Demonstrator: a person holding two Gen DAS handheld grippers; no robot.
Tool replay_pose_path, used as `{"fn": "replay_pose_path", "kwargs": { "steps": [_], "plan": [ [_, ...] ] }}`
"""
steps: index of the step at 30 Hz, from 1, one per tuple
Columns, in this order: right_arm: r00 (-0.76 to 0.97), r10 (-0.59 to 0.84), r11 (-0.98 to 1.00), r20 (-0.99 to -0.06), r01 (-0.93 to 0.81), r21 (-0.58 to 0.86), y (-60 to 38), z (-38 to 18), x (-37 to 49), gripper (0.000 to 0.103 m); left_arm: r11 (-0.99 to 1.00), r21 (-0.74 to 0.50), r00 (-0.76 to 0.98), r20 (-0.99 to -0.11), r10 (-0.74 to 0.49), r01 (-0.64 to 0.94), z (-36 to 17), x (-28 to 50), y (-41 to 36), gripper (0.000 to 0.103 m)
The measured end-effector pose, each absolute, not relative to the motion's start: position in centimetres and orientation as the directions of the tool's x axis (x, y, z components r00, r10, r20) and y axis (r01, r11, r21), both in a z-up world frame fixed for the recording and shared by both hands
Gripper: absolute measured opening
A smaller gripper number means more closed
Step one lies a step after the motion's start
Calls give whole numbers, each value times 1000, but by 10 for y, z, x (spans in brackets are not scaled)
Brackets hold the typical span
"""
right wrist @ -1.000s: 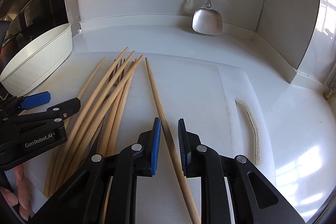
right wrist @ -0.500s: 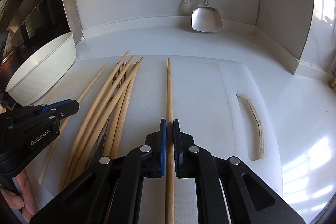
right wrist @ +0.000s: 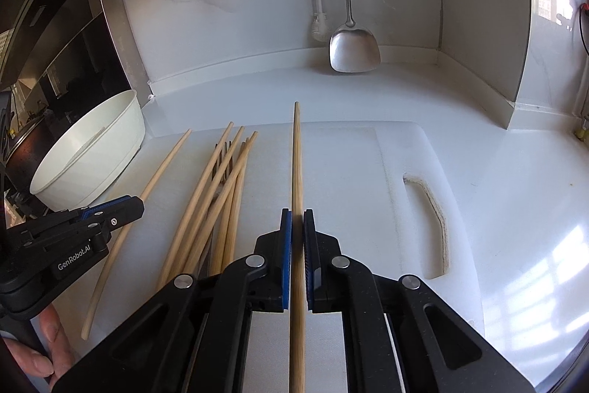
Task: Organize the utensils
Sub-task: 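Lift both held chopsticks and carry them over the basin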
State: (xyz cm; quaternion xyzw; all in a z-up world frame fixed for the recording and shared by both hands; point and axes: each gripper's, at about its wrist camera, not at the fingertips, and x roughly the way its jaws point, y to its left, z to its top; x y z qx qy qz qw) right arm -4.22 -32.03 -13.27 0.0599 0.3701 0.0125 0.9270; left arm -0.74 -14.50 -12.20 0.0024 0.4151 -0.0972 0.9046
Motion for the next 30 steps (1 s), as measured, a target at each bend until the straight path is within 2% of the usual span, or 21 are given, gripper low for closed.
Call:
{"fn": "replay_pose_path", "kwargs": {
  "steps": [15,23,30],
  "plan": [
    [753,158,986,-639,-89,138,-287,-38,-42,6,994,-81,680,-726,-105,67,-30,-30,-97,7],
    [750,224,974,-623,-187,125,-217,-7,-17,6,996,-88,717,-695,-55,-9,4,-25,-29,7],
    [748,236,972,-620,-187,144,-134,-2,21,6,997,-78,722,-689,-66,17,17,8,42,7]
  ]
}}
